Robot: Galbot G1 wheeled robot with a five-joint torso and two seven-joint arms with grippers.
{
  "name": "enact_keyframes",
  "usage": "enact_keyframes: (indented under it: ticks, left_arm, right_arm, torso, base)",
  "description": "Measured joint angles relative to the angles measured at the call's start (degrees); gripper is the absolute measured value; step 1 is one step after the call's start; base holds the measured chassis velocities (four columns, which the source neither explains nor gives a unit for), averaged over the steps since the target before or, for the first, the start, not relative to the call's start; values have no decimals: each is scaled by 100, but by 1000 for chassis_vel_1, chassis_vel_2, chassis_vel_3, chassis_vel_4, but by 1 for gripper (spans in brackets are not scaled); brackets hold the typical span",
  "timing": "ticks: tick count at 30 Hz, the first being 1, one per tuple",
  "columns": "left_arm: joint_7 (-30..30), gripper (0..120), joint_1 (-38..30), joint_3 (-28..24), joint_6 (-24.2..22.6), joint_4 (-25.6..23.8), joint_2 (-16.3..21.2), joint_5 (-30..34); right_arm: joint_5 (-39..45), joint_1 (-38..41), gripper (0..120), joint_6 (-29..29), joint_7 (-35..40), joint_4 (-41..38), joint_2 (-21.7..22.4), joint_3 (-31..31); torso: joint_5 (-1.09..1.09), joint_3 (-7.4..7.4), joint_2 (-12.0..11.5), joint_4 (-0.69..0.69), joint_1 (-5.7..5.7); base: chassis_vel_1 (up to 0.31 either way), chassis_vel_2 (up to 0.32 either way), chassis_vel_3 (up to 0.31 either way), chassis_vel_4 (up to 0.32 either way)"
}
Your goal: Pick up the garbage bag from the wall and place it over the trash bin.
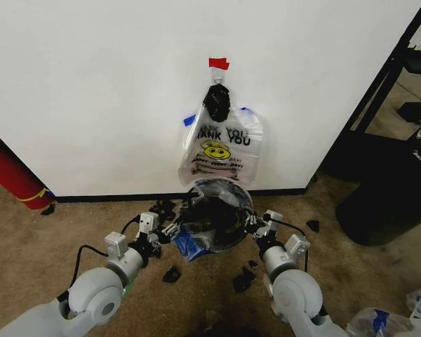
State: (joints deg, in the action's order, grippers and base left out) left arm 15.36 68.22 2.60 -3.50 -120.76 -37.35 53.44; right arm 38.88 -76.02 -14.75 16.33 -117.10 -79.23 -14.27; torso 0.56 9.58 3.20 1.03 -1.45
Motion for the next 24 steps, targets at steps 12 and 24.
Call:
enact_keyframes:
  ticks: [12,24]
  left_arm:
    - [104,0,-108,-95,100,10,-38,21]
    - [379,0,-219,-3,40,279,-180,285]
  right_arm:
    - [13,-15,1,0,34,-1,8,5]
    - [254,-29,1,-35,113,-33,19,-19]
  torso:
    - [0,0,0,0,0]
    - [-1,0,0,0,0]
  base:
    - [0,0,0,0]
    - [0,0,0,0]
